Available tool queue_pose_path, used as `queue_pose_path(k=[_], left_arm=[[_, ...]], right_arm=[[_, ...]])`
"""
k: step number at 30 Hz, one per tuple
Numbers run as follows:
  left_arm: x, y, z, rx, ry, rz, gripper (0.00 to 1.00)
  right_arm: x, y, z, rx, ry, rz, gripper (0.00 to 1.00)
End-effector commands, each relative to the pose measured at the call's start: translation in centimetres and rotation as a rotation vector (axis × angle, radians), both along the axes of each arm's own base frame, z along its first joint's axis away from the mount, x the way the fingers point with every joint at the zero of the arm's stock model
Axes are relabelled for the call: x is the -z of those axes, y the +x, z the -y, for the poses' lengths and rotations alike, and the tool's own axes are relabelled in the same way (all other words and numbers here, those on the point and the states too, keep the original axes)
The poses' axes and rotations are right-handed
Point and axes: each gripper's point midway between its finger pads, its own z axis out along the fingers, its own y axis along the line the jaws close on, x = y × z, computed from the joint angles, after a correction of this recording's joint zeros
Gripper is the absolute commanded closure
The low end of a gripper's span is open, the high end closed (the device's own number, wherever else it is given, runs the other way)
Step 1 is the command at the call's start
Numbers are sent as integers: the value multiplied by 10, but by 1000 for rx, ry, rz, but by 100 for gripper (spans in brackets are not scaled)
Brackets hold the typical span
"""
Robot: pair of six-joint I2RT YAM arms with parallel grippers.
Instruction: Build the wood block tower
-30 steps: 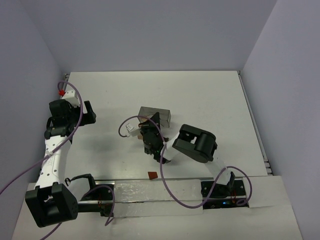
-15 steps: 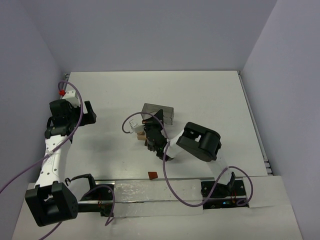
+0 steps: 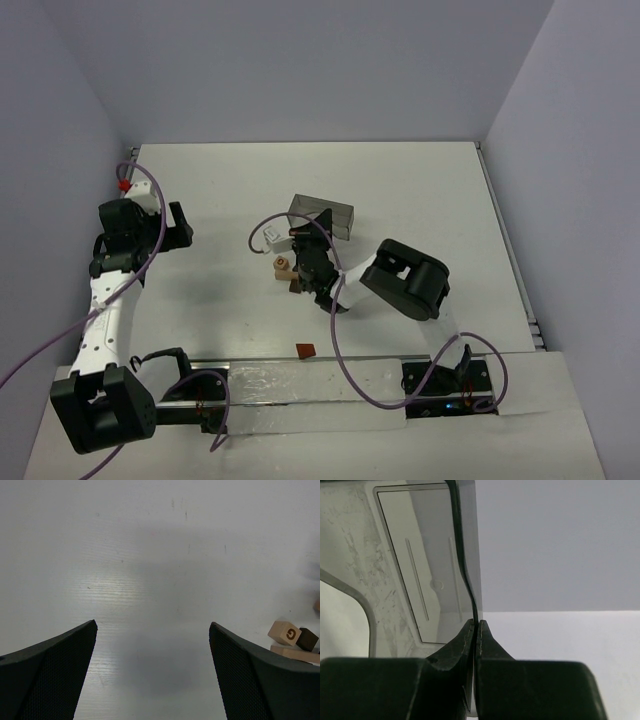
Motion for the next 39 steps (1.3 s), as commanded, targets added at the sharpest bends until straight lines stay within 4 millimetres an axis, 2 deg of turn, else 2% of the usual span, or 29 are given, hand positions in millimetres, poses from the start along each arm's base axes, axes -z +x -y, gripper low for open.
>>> queue_pose_path(k=[1, 2, 3, 4, 5, 6, 8, 9, 11, 13, 14, 15, 16, 18, 20, 21, 23, 31, 35, 36, 38, 39], left_arm=[[-22, 10, -1, 17, 4, 76, 1], [-21, 11, 0, 20, 0, 72, 1], [-21, 11, 0, 21, 0, 66, 1], [-23, 11, -1, 18, 6, 60, 1], [-24, 10, -2, 14, 11, 62, 1], [-26, 9, -3, 10, 17, 68, 1], [-25, 7, -1, 19, 16, 85, 1], [-26, 8, 1, 27, 10, 90, 1], [-26, 9, 2, 35, 3, 81, 1], [-28, 11, 1, 29, 5, 71, 1], [-30, 11, 1, 30, 7, 76, 1], [-30, 11, 3, 42, 4, 79, 1], [-31, 10, 3, 46, 7, 83, 1], [-34, 9, 7, 76, 5, 101, 1], [-37, 8, 12, 104, 2, 113, 1], [-38, 8, 13, 113, 2, 118, 1], [-41, 8, 15, 119, -4, 126, 1], [-43, 10, 18, 133, -23, 125, 1], [-48, 9, 19, 139, -16, 135, 1], [-49, 8, 19, 144, -14, 136, 1], [-49, 6, 23, 164, -19, 139, 1], [-49, 4, 24, 187, 2, 144, 1]], right_arm=[[-77, -19, 5, -31, 450, 289, 100], [-74, -33, -7, -90, 438, 272, 100], [-77, -31, -3, -91, 444, 280, 100], [-81, -16, 12, -35, 453, 299, 100], [-85, 5, 37, 61, 462, 326, 100], [-89, 14, 48, 105, 469, 341, 100], [-96, 11, 46, 106, 492, 345, 100], [-91, -3, 31, 49, 477, 318, 100], [-77, -19, 21, -19, 429, 276, 100], [-72, -4, 35, 62, 431, 242, 100], [-72, 0, 45, 96, 497, 239, 100], [-63, 5, 47, 116, 558, 149, 100], [-43, 6, 46, 138, 439, 43, 100], [-42, 2, 41, 121, 510, -138, 100], [-36, -3, 35, 121, 719, -282, 100], [-39, -2, 27, 89, 752, -341, 100], [-27, -16, 30, 99, 736, -476, 100], [-18, -34, 28, 89, 798, -674, 100], [-3, -28, 49, 184, 882, -786, 100], [0, -19, 72, 246, 914, -790, 100], [5, -15, 89, 275, 971, -844, 100], [6, -9, 113, 328, 1005, -850, 100]])
